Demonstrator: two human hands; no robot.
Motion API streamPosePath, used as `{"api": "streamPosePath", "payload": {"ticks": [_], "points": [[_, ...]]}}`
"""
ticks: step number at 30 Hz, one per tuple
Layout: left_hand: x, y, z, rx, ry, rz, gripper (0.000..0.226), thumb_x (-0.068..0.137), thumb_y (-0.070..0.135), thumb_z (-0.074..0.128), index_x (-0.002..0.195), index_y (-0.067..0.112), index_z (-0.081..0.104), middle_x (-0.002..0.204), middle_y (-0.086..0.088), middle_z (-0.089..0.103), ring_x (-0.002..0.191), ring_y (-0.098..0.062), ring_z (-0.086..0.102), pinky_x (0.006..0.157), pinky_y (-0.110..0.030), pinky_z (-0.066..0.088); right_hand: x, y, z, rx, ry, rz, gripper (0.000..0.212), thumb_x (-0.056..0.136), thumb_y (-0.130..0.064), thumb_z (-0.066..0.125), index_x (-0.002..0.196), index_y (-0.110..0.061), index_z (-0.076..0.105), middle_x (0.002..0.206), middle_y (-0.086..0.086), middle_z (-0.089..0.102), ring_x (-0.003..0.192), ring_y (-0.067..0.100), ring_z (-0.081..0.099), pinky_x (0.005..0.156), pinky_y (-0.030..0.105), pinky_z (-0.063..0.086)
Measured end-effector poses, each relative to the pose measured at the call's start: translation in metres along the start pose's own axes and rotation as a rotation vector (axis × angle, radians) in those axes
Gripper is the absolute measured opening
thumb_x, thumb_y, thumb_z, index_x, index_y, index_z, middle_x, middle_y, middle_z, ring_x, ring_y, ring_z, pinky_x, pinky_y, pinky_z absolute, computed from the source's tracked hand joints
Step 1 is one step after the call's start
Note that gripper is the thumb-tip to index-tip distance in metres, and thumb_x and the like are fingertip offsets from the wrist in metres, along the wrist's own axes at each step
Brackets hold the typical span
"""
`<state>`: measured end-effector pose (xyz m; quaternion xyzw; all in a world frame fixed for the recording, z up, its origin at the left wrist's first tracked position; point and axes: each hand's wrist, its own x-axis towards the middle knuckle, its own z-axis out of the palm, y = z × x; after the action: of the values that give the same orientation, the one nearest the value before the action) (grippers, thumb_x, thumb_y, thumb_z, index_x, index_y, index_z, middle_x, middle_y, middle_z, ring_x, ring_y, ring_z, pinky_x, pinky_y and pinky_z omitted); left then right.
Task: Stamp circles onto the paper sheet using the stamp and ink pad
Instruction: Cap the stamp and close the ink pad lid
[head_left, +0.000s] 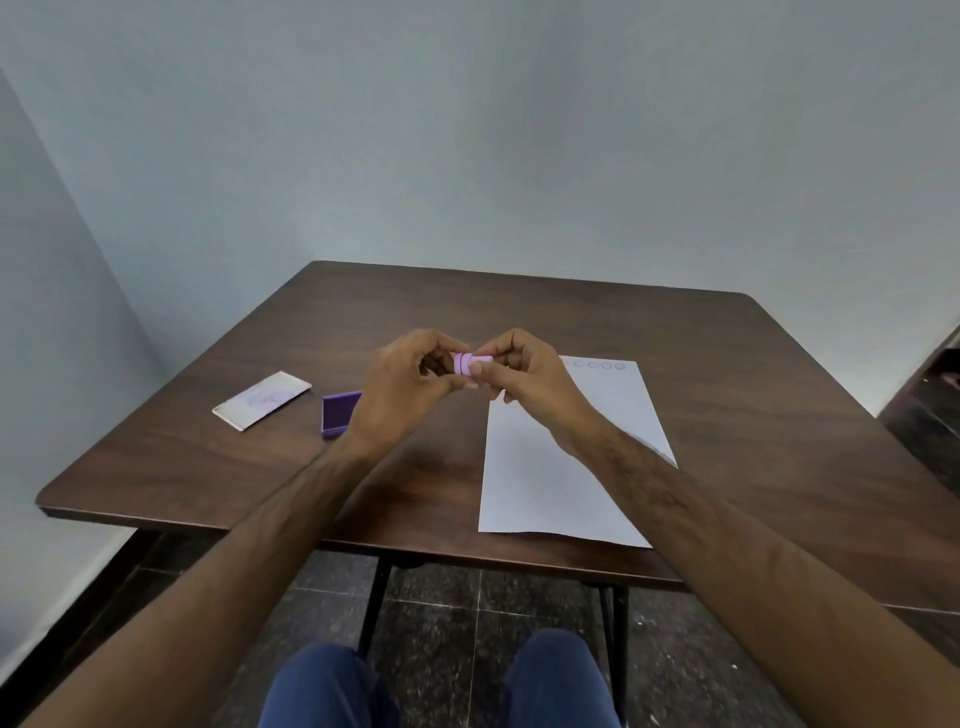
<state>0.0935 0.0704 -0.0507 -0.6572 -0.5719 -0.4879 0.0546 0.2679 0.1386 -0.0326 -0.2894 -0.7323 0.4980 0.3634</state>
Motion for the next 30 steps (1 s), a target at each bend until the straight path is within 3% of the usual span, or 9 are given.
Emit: {"api": "streamPosePath", "payload": {"ticks": [3, 10, 13, 16, 20, 25, 28, 30], "points": [[0.0, 0.0, 0.0, 0.01, -0.005, 0.017, 0.034, 0.076, 0.024, 0.085, 0.098, 0.002, 0.074, 0.09, -0.012, 0.075, 0.074, -0.021, 0.067, 0.068, -0.019, 0.053, 0.002, 0.002, 0.002, 0.007, 0.012, -0.008, 0.021, 0.086, -0.028, 0.077, 0.097, -0.012, 0.07, 0.088, 0.008, 0.076, 0.071, 0.012, 0.065, 0.058, 0.02, 0.05], [-0.001, -0.006, -0.004, -0.005, 0.0, -0.003, 0.038, 0.078, 0.035, 0.08, 0.097, 0.003, 0.074, 0.088, -0.012, 0.075, 0.073, -0.022, 0.067, 0.068, -0.029, 0.058, 0.005, 0.009, 0.005, 0.044, 0.027, -0.03, 0.024, 0.084, -0.03, 0.079, 0.101, -0.013, 0.075, 0.093, 0.004, 0.077, 0.079, 0.011, 0.068, 0.064, 0.018, 0.053], [-0.002, -0.007, -0.003, -0.017, 0.011, -0.033, 0.039, 0.077, 0.038, 0.078, 0.095, 0.004, 0.074, 0.087, -0.011, 0.075, 0.071, -0.018, 0.067, 0.068, -0.024, 0.057, 0.008, 0.011, 0.008, 0.072, 0.025, -0.04, 0.024, 0.084, -0.028, 0.079, 0.101, -0.011, 0.076, 0.096, 0.004, 0.077, 0.09, 0.02, 0.072, 0.077, 0.027, 0.061], [-0.003, -0.01, -0.002, -0.026, 0.027, -0.086, 0.033, 0.075, 0.031, 0.083, 0.094, 0.006, 0.073, 0.086, -0.008, 0.074, 0.069, -0.008, 0.063, 0.068, -0.009, 0.052, 0.012, 0.011, 0.01, 0.147, -0.028, -0.043, 0.024, 0.086, -0.019, 0.078, 0.104, -0.004, 0.074, 0.099, 0.013, 0.078, 0.095, 0.031, 0.074, 0.088, 0.04, 0.061], [-0.004, -0.014, -0.008, -0.039, 0.026, -0.116, 0.031, 0.075, 0.024, 0.085, 0.096, 0.007, 0.071, 0.085, -0.003, 0.073, 0.071, -0.006, 0.064, 0.067, -0.01, 0.051, 0.026, 0.003, 0.017, 0.122, -0.081, -0.013, 0.027, 0.083, -0.016, 0.081, 0.103, -0.001, 0.072, 0.097, 0.015, 0.078, 0.092, 0.032, 0.075, 0.085, 0.038, 0.062], [-0.003, -0.031, -0.046, 0.069, -0.093, -0.216, 0.041, 0.085, 0.019, 0.077, 0.122, 0.017, 0.06, 0.1, 0.004, 0.069, 0.083, -0.003, 0.065, 0.072, -0.008, 0.05, 0.068, -0.001, 0.028, -0.246, -0.095, 0.044, 0.028, 0.078, -0.024, 0.083, 0.097, -0.006, 0.072, 0.092, 0.008, 0.076, 0.086, 0.022, 0.074, 0.078, 0.032, 0.063], [-0.018, -0.053, -0.083, 0.201, -0.069, -0.298, 0.031, 0.091, 0.022, 0.069, 0.121, 0.022, 0.061, 0.108, 0.005, 0.067, 0.089, -0.005, 0.063, 0.078, -0.02, 0.053, 0.089, 0.004, 0.035, -0.502, -0.158, 0.026, 0.022, 0.079, -0.021, 0.079, 0.096, -0.008, 0.071, 0.095, 0.005, 0.072, 0.082, 0.016, 0.065, 0.067, 0.021, 0.051], [-0.034, -0.069, -0.109, 0.31, -0.036, -0.344, 0.024, 0.093, 0.025, 0.066, 0.116, 0.026, 0.062, 0.112, 0.005, 0.067, 0.089, -0.006, 0.063, 0.082, -0.032, 0.054, 0.097, 0.007, 0.041, -0.635, -0.212, 0.016, 0.02, 0.079, -0.017, 0.077, 0.095, -0.008, 0.071, 0.095, 0.005, 0.071, 0.082, 0.017, 0.063, 0.063, 0.021, 0.048]]}}
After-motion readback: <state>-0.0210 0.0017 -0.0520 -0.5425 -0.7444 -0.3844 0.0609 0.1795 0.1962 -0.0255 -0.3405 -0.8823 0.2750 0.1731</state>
